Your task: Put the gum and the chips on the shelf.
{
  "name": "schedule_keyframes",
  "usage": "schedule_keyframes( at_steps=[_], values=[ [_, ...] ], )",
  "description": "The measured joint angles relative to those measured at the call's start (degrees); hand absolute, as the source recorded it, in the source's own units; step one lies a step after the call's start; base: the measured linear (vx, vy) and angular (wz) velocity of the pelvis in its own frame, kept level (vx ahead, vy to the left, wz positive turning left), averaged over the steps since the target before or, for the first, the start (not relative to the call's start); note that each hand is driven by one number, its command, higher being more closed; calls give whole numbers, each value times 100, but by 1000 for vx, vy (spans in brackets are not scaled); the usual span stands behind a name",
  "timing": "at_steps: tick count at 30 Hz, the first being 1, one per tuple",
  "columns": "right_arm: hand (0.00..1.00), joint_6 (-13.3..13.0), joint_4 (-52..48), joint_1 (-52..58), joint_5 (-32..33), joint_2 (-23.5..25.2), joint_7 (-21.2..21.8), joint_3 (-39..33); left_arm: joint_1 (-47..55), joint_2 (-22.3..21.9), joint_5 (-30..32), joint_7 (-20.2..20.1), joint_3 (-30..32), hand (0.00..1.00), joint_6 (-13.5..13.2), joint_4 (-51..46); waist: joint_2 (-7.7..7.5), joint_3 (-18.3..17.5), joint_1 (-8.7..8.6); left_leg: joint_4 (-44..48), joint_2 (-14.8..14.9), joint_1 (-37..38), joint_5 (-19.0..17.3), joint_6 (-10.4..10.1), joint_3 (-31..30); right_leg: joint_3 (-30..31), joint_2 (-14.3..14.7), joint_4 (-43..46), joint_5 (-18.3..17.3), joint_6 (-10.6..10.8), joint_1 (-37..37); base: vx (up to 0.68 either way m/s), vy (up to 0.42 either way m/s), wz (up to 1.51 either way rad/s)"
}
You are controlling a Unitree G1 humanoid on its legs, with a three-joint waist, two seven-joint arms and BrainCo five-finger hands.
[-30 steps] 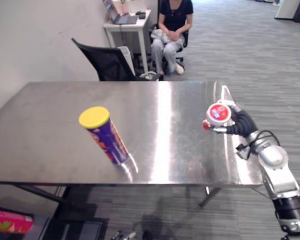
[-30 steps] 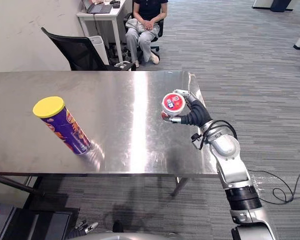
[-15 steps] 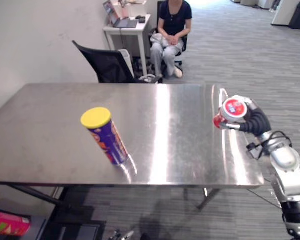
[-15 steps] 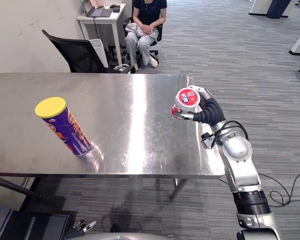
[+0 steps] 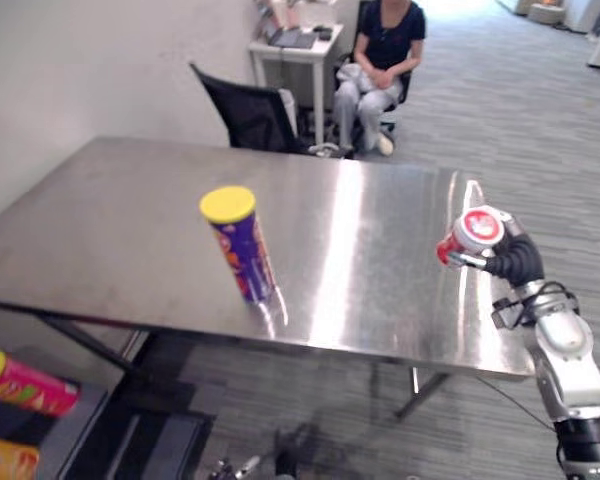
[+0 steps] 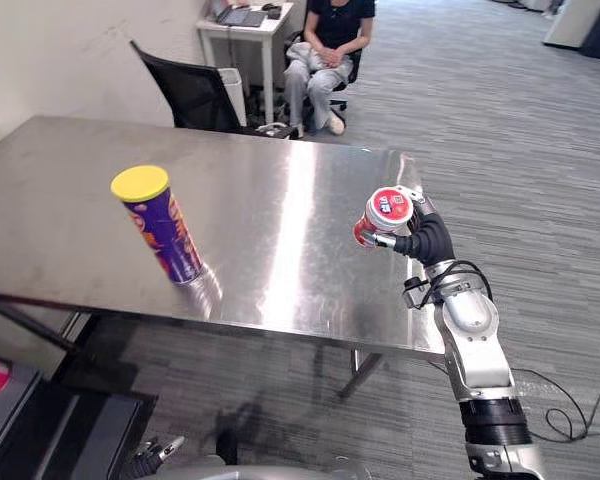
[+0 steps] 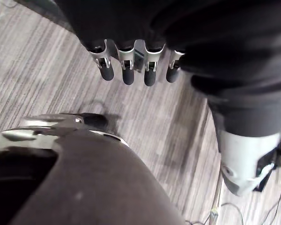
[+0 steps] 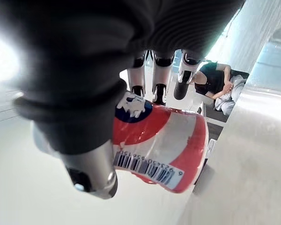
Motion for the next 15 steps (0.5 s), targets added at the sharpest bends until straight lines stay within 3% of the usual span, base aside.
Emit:
schedule_keyframes(
  at_steps=[6, 8, 9, 10, 11, 12, 13, 14, 15],
  values=[
    [100, 3, 2, -334, 11, 34, 49, 166, 5, -118, -236, 4, 128, 0, -38, -1, 113, 148, 66, 653, 213, -580, 40, -37, -326, -328, 193, -5, -14, -70, -2, -37, -66, 32],
    [100, -2, 3, -360, 12, 40, 99, 255, 7, -157, -236, -4, 138, 0, -48, -14, 196, 188, 140, 866, 303, -696, -147, 284, -73, -462, 272, 140, -75, -170, 6, -74, -57, 23],
    [100, -7, 4, -350, 14, 46, 116, 287, 31, -254, -237, -5, 137, 0, -69, -32, 303, 235, 189, 930, 418, -792, -422, 775, 316, -529, 307, 169, -119, -241, 9, -100, -168, 56],
    [100, -41, -8, -328, 15, -10, 140, 280, 16, -246, -236, -20, 156, 0, -76, -11, 221, 197, 119, 932, 533, -792, -829, 1256, 1008, -657, 369, -163, -58, -342, 144, -109, -164, 83],
    [100, -77, -9, -297, 16, -51, 140, 208, -1, -193, -228, -38, 179, 0, -74, -9, 174, 196, 45, 1104, 607, -801, -958, 1289, 1343, -887, 291, -374, -20, -428, 200, -101, -147, 120],
    [100, -114, 0, -292, 29, -106, 127, -3, -8, -211, -225, -74, 223, 0, -125, -14, 201, 203, -13, 2041, 832, -1034, -968, 1288, 1989, -1212, 133, -255, 21, -423, 173, -23, -73, 110],
    [100, -115, -9, -291, 94, -213, 118, -166, 91, -321, -221, -125, 220, 0, -131, -11, 465, 160, 2, 2967, 1079, -1013, -653, 1327, 2530, -1473, 99, 143, -93, -377, 162, -19, -81, 148],
    [100, -158, -29, -159, 183, -320, 96, -343, 151, -388, -216, -166, 108, 0, -145, -54, 540, 118, -83, 2563, 890, -1041, -335, 1233, 2737, -1615, -26, 387, -211, -443, 105, 21, -55, 125],
    [100, -158, -26, -126, 185, -347, 90, -386, 168, -355, -216, -171, 86, 0, -153, -78, 512, 107, -100, 2371, 768, -1031, -145, 1218, 2711, -1640, -58, 349, -267, -492, 79, -119, -37, 176]
  ],
)
